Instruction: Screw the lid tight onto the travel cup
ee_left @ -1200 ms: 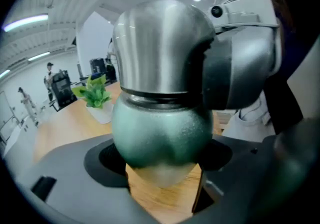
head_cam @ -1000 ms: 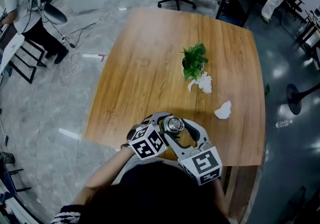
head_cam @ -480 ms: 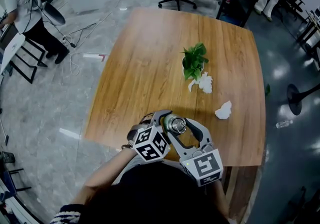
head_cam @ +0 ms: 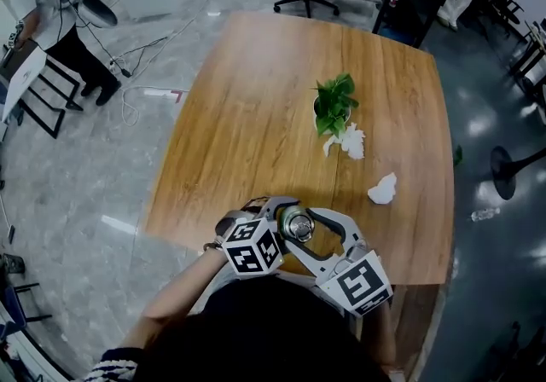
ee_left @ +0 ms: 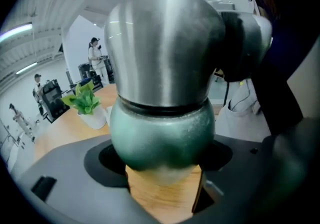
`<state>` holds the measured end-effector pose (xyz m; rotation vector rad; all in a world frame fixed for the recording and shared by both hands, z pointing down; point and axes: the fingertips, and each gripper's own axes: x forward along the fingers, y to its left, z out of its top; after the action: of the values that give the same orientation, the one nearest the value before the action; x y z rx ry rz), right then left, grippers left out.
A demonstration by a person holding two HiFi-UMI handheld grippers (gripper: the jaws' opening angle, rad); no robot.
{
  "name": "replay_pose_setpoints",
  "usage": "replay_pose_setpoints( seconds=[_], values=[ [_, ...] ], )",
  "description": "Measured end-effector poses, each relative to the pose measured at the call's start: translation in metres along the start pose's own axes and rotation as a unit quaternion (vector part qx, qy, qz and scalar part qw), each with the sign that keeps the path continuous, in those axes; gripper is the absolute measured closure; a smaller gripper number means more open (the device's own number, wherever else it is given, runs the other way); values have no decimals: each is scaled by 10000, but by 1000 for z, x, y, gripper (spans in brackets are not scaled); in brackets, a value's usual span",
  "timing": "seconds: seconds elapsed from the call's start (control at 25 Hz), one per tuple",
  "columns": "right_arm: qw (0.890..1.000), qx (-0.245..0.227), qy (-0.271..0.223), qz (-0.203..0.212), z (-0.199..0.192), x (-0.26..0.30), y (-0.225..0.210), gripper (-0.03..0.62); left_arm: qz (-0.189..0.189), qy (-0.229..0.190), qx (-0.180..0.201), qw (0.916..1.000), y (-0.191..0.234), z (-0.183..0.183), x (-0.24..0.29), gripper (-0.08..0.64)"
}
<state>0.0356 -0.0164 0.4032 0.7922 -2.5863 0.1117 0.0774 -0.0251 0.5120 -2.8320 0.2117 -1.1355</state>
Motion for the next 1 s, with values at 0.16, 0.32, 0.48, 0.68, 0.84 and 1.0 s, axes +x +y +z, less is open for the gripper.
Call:
replay_pose_setpoints(
  seconds=[0.16, 0.32, 0.48, 0.68, 0.84, 1.0],
  values=[
    [9924, 788, -206, -925, 3, 5, -18, 342, 953, 148, -651, 9932, 24, -3, -2, 176],
    [9931, 800, -373, -775, 9, 2, -16, 342, 991, -32, -760, 9922, 26, 2, -4, 176],
    [10000, 2, 36, 72, 4, -6, 2, 342, -189, -183, 185, 9995, -3, 4, -4, 176],
    [9985, -399, 359, 83, -4, -2, 5, 342, -299, 83, 490, 9983, -4, -4, -1, 176],
    [9939, 414, 27, -1022, 4, 4, -15, 342, 641, 64, -260, 9976, 21, -3, -1, 178],
    [9952, 440, 39, -874, 3, 1, -9, 342, 755, -106, -533, 9957, 16, 0, 0, 176]
  ],
)
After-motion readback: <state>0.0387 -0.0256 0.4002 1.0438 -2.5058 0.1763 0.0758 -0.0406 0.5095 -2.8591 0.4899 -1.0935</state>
